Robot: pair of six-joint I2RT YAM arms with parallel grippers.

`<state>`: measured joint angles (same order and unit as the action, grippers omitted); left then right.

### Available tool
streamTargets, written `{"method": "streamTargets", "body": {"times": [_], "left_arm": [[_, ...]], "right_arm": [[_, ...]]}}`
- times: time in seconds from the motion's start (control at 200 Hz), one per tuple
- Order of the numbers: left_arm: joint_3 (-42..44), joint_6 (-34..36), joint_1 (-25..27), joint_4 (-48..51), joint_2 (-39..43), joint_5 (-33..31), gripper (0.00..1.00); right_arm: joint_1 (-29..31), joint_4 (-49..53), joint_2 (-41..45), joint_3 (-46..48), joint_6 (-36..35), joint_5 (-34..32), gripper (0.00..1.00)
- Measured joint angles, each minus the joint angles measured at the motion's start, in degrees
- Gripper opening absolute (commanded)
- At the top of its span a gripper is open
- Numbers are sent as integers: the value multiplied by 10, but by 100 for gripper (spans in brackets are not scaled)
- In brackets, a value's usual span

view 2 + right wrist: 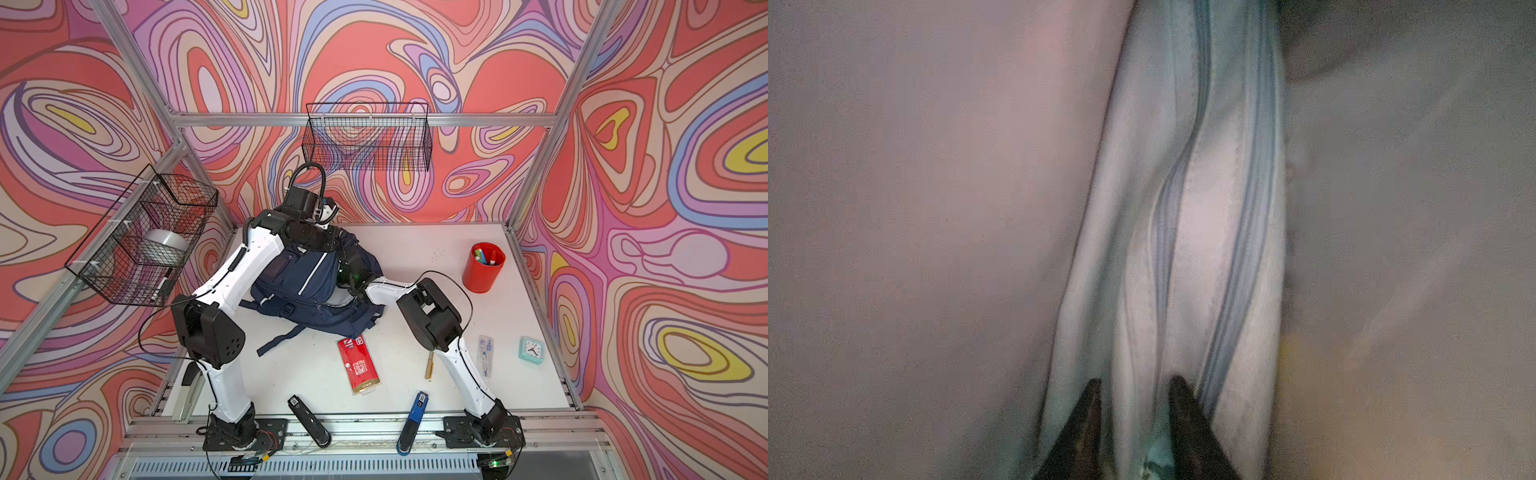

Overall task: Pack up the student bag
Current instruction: 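Push the pouch down inside the backpack and open the right gripper, then withdraw the right gripper from the bag and move it over the wooden pencil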

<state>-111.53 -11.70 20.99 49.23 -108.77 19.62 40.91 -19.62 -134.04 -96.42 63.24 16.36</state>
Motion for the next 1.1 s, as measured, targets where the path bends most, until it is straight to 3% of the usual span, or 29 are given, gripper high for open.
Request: {"method": "streamTargets", "body": {"times": [0.22, 0.516, 0.701, 0.721, 0.736, 0.756, 0.871, 1.102], "left_arm": [[48, -12, -15, -43, 26, 23, 0], [69, -15, -16, -62, 29, 36, 0], [83, -22, -16, -78, 29, 46, 0], [85, -23, -16, -80, 30, 47, 0], [86, -23, -16, -81, 30, 47, 0], [87, -23, -16, -83, 30, 49, 0], [110, -27, -16, -102, 38, 54, 0], [171, -38, -16, -155, 47, 86, 0]], "right_arm": [[-7, 102, 51, 21, -31, 10, 57], [-27, 211, 179, 138, -99, 5, 63], [-47, 250, 221, 157, -129, 2, 66], [-49, 257, 225, 157, -133, 1, 70], [-50, 262, 229, 157, -136, 0, 92], [-52, 271, 234, 157, -138, -3, 98], [-57, 319, 283, 177, -178, -29, 98], [-68, 454, 477, 225, -270, -140, 97]]}}
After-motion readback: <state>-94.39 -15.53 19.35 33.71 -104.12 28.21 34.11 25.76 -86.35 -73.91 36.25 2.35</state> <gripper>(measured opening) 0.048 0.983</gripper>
